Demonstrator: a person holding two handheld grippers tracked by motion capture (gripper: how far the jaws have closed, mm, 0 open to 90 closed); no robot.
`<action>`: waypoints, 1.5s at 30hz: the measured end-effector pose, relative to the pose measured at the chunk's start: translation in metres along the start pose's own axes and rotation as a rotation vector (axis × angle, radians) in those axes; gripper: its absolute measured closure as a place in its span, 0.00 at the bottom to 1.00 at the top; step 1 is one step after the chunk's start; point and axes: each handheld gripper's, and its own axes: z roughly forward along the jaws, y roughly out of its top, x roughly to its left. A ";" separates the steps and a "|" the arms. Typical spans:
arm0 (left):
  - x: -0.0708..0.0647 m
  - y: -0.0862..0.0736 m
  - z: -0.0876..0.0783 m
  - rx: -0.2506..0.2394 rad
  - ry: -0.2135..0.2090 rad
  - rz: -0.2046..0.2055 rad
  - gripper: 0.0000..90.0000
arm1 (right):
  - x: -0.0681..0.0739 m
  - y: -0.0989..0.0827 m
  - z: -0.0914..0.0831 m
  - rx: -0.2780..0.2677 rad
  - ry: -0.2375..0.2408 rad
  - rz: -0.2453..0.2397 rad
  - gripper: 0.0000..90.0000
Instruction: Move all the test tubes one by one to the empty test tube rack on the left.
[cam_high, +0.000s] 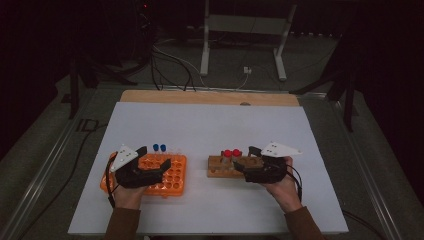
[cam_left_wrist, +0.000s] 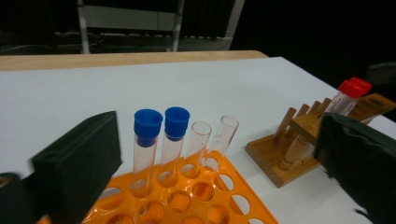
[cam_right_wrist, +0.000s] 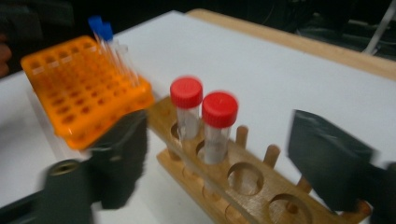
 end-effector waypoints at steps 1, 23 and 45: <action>-0.001 0.000 0.000 0.000 0.002 0.005 0.01 | 0.001 -0.001 0.002 0.007 0.000 -0.012 0.43; -0.019 -0.004 0.010 0.019 -0.012 0.042 0.01 | 0.009 -0.010 0.031 0.029 -0.057 -0.052 0.83; -0.022 -0.004 0.010 0.021 -0.025 0.055 0.01 | 0.010 0.008 0.003 -0.072 -0.064 -0.048 0.83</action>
